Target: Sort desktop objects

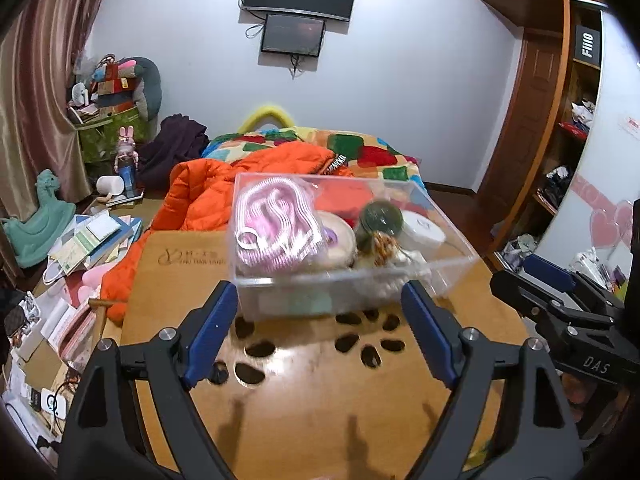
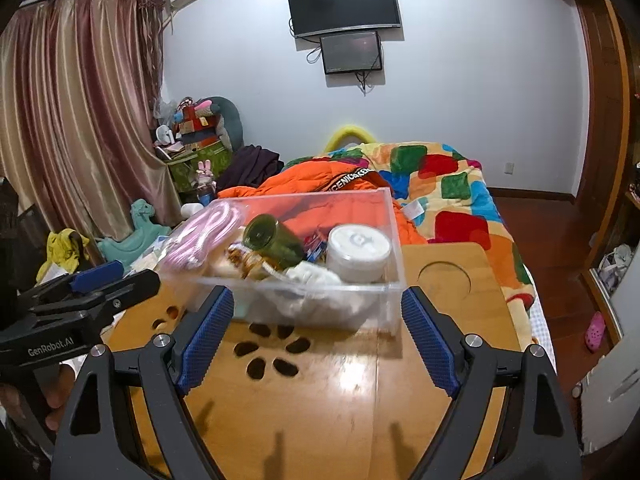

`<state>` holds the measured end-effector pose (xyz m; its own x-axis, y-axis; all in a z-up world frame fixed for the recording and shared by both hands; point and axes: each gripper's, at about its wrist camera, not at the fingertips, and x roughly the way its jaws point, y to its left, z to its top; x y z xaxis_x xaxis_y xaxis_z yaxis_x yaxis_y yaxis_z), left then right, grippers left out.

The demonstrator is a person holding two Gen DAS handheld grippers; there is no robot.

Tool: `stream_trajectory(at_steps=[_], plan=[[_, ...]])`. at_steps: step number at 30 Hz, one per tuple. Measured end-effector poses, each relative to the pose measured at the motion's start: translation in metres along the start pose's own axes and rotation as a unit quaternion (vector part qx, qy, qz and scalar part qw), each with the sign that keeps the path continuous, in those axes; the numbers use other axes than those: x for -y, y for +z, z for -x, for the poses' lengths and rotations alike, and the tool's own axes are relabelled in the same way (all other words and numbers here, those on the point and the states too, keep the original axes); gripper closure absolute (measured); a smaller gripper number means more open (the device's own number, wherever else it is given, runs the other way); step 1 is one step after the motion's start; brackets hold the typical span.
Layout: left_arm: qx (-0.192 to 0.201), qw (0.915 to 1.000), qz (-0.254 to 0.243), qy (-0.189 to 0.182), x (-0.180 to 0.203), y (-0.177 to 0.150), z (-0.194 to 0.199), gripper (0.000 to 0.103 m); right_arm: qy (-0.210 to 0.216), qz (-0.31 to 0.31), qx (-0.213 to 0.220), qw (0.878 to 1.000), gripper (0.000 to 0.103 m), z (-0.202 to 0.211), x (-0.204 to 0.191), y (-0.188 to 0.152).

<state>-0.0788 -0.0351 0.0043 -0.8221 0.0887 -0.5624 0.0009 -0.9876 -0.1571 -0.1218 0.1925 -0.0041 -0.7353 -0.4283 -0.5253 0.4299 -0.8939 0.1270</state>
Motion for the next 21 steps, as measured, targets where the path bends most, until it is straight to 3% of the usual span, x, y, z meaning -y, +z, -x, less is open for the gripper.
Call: stream_trajectory(at_steps=[13, 21], plan=[[0.006, 0.9997, 0.001, 0.021, 0.007, -0.035, 0.028, 0.018, -0.014, 0.028, 0.02, 0.999, 0.014, 0.037, -0.02, -0.031], [0.016, 0.9997, 0.001, 0.021, 0.01, -0.04, 0.034, 0.017, -0.024, 0.046, 0.029, 0.998, 0.013, 0.045, -0.029, -0.038]])
